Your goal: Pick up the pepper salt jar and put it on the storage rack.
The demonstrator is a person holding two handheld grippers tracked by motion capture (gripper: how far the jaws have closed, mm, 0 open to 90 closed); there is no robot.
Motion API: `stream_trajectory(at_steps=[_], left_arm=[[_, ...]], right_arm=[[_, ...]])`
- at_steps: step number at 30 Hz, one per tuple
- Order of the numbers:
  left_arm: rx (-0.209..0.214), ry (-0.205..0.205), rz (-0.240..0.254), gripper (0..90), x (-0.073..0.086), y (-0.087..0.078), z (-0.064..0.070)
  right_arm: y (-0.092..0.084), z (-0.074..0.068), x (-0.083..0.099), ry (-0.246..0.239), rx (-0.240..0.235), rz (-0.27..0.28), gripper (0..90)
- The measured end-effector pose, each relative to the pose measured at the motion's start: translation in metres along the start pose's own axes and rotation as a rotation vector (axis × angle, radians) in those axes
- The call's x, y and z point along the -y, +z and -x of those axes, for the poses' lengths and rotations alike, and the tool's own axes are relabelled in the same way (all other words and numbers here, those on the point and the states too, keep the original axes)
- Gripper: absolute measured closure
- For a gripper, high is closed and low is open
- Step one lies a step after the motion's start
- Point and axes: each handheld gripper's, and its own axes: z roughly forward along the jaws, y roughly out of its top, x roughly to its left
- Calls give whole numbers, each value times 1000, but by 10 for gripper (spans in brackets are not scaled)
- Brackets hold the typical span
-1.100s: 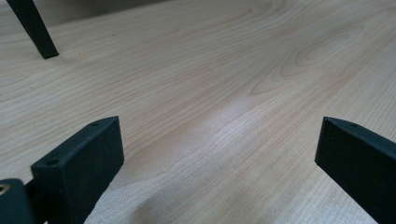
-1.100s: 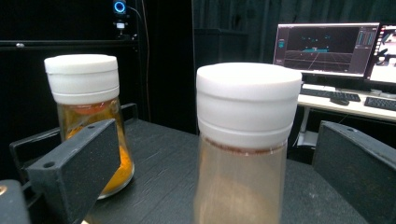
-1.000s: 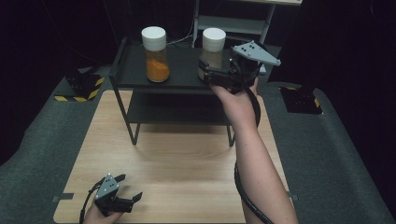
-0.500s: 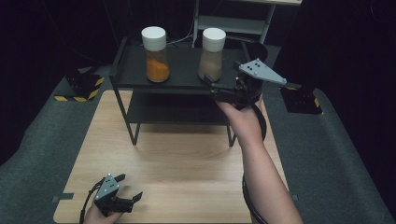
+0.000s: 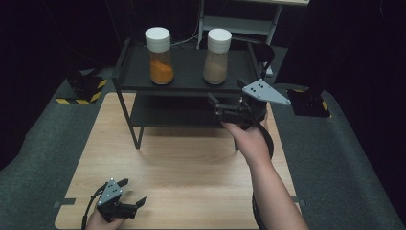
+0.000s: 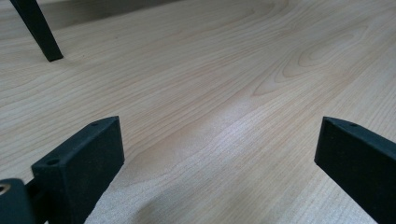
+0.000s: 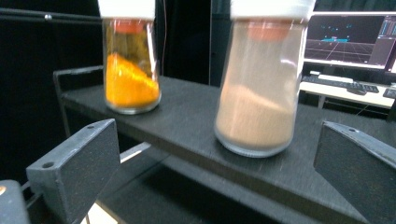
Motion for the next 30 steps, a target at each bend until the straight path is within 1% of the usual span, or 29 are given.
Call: stream_trajectory(at_steps=[5, 14, 22, 30], left_arm=[[2, -1, 1, 17, 0, 0, 0], [-1, -1, 1, 17, 0, 0, 0], [1, 1, 0, 17, 0, 0, 0], [1, 5, -4, 17, -1, 0, 0]], right_arm=[[-5, -2, 12, -12, -9, -16, 0], [-14, -3, 35, -5, -33, -32, 0], [-19, -7, 57, -18, -48, -72, 0], [-23, -11, 75, -23, -56, -104, 1]])
